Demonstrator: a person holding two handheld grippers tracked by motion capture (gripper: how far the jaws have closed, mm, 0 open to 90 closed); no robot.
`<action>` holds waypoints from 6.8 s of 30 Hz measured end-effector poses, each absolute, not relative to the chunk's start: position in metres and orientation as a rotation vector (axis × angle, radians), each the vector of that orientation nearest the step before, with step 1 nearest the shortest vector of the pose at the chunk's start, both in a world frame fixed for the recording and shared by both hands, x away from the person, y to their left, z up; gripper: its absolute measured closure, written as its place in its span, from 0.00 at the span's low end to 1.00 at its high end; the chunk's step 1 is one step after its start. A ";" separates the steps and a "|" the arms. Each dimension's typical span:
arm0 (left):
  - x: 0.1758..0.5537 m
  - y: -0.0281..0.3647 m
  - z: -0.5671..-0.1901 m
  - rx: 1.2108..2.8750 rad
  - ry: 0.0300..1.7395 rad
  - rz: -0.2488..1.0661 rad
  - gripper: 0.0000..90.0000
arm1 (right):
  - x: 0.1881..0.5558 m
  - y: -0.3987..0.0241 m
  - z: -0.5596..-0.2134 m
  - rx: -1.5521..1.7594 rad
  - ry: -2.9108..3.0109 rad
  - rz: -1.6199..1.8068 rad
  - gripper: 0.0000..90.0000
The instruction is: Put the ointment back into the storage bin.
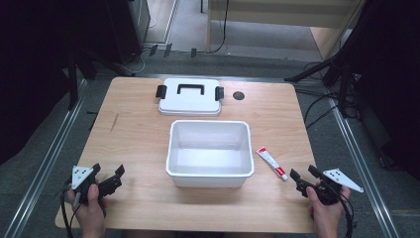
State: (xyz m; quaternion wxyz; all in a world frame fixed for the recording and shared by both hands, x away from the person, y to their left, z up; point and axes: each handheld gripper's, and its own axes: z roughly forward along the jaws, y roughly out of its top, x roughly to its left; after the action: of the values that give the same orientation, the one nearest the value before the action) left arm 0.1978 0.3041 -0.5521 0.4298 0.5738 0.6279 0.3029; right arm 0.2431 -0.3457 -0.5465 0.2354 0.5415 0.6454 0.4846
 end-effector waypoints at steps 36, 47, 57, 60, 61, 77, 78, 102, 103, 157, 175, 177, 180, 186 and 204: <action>0.206 0.301 -0.552 1.537 1.555 0.696 0.00 | 0.285 -0.259 -0.489 1.384 2.665 0.114 0.18; 0.206 0.303 -0.553 1.525 1.554 0.664 0.00 | 0.299 -0.256 -0.493 1.389 2.733 -0.071 0.17; 0.207 0.303 -0.553 1.522 1.550 0.663 0.00 | 0.310 -0.254 -0.483 1.315 2.728 -0.111 0.16; 0.207 0.303 -0.553 1.523 1.549 0.663 0.00 | 0.316 -0.253 -0.482 1.311 2.710 -0.113 0.16; 0.207 0.303 -0.553 1.523 1.549 0.663 0.00 | 0.316 -0.253 -0.482 1.311 2.710 -0.113 0.16; 0.208 0.304 -0.553 1.519 1.552 0.640 0.00 | 0.348 -0.245 -0.490 1.387 2.716 -0.042 0.52; 0.208 0.304 -0.553 1.521 1.551 0.639 0.00 | 0.352 -0.243 -0.491 1.395 2.704 -0.020 0.55; 0.209 0.304 -0.553 1.525 1.551 0.627 0.00 | 0.368 -0.222 -0.498 1.394 2.718 -0.032 0.81; 0.209 0.304 -0.553 1.524 1.551 0.626 0.00 | 0.369 -0.223 -0.497 1.413 2.704 -0.014 0.81; 0.210 0.305 -0.554 1.532 1.555 0.612 0.00 | 0.363 -0.121 -0.356 1.339 2.774 0.277 0.81; 0.211 0.305 -0.554 1.529 1.558 0.605 0.00 | 0.368 -0.094 -0.388 1.298 2.860 0.258 0.81; 0.211 0.305 -0.554 1.530 1.558 0.603 0.00 | 0.371 -0.093 -0.395 1.300 2.869 0.254 0.81; 0.211 0.305 -0.554 1.531 1.558 0.601 0.00 | 0.372 -0.094 -0.403 1.303 2.880 0.263 0.81; 0.211 0.305 -0.554 1.532 1.559 0.601 0.00 | 0.372 -0.096 -0.416 1.278 2.885 0.221 0.81; 0.211 0.305 -0.554 1.534 1.562 0.602 0.00 | 0.367 -0.079 -0.439 1.108 2.869 0.165 0.80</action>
State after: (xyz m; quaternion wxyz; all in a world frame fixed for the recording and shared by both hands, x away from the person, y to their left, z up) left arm 0.2112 0.3050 -0.5537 0.4219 0.6126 0.6237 0.2403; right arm 0.3669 -0.0791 -0.4393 0.0311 0.3595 0.9311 0.0536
